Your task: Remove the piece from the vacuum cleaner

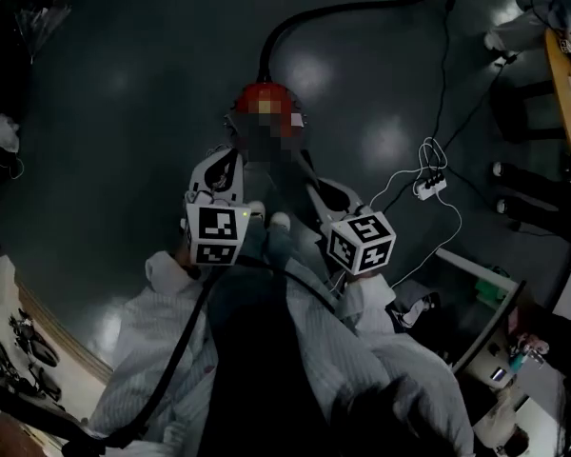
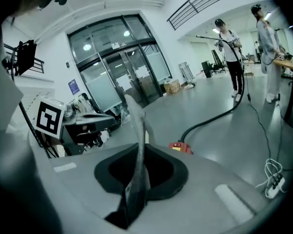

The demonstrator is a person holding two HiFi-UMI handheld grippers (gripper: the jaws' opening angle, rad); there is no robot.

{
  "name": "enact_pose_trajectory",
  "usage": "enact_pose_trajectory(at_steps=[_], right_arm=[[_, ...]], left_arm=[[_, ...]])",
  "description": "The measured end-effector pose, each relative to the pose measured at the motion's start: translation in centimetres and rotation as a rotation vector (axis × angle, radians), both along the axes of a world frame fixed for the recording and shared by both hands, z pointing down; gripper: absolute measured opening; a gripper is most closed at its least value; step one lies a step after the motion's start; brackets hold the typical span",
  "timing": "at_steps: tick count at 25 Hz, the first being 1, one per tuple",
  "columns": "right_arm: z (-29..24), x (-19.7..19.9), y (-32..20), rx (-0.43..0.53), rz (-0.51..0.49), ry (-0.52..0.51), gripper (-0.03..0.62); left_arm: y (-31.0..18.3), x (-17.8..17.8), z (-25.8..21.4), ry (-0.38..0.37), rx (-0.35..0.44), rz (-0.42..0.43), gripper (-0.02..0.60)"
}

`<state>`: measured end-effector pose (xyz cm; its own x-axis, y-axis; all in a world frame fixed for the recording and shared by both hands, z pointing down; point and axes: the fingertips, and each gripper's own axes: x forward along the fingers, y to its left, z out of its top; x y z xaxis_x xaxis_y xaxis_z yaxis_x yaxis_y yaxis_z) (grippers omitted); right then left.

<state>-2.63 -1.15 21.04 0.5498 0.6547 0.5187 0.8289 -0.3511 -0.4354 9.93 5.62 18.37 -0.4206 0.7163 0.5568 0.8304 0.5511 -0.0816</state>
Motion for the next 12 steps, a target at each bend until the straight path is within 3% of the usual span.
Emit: enact_pose_trajectory(at_steps=[6, 12], right_arm=[[-5.4, 1.1, 0.8, -0.135, -0.029, -0.01, 0.029], [-6.5, 2.0, 0.9, -0.173, -0.052, -0.01, 0.028]], left_arm=[[-0.2, -1.4, -4.1, -0.044, -0.065, 0.0, 0.005], [-1.1, -1.6, -4.8, -0.049, -0.093, -0.003, 0.005]])
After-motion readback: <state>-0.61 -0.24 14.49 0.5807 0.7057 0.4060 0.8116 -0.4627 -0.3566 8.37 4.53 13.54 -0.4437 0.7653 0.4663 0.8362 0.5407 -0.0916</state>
